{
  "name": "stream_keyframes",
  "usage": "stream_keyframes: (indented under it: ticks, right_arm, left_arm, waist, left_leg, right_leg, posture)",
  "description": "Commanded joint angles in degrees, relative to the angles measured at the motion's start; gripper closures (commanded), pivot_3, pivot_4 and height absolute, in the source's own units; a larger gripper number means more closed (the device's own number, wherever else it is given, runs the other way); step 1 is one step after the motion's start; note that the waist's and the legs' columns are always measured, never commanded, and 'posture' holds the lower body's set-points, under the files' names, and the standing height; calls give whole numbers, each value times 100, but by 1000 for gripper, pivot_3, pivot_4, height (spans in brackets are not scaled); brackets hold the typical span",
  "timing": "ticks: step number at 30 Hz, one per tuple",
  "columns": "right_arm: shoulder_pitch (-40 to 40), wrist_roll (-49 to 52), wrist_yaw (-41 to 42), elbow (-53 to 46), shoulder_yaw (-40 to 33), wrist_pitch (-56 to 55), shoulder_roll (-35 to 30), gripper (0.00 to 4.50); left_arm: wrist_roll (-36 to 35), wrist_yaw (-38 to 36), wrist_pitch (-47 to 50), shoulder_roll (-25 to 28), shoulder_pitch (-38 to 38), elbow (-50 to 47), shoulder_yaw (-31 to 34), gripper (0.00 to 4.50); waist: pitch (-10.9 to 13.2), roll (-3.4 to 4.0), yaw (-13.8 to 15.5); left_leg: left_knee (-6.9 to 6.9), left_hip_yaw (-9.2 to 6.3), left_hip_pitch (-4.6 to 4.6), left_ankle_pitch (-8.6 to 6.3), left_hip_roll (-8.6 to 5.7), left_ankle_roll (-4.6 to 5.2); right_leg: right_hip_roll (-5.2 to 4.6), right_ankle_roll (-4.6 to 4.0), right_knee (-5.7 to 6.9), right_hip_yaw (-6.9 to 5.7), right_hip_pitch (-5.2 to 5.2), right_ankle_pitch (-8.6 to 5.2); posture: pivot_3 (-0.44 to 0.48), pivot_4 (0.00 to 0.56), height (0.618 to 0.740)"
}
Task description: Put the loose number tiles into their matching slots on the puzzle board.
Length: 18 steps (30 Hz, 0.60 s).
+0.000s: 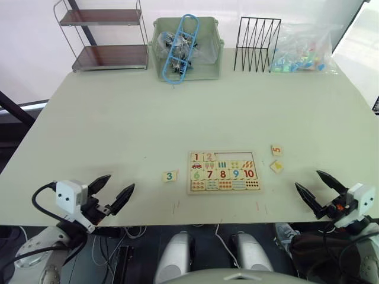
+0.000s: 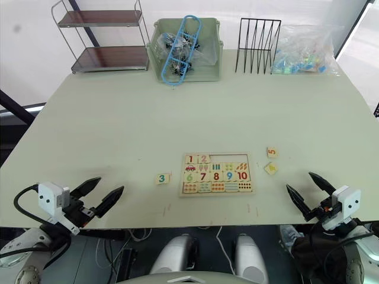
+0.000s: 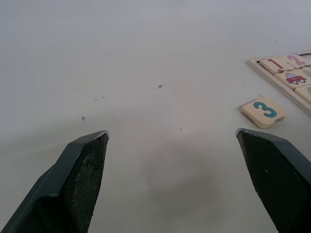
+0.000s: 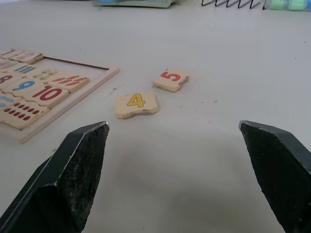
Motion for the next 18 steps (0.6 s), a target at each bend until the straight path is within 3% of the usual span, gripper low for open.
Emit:
stream_keyframes:
  ticks: [1,18]
  right_arm:
    - [72,57,-28,-282,-75,-42,-41,0]
    - [180,409,23,-541,-155,205,-78,0]
  left_arm:
    - [12,2,-238,-4,20,-59,-14,44]
    - [112,61,-498,-55,47,168,-220,44]
  waist:
    - [0,0,1]
    - [0,0,0]
  left_leg:
    - [0,0,0,0,0,0]
    - [-1,1,-3,0,4,0]
  right_leg:
    - [0,0,0,0,0,0]
    - [4,0,-12,0,0,-1]
  posture:
    - [0,150,740]
    - [0,150,740]
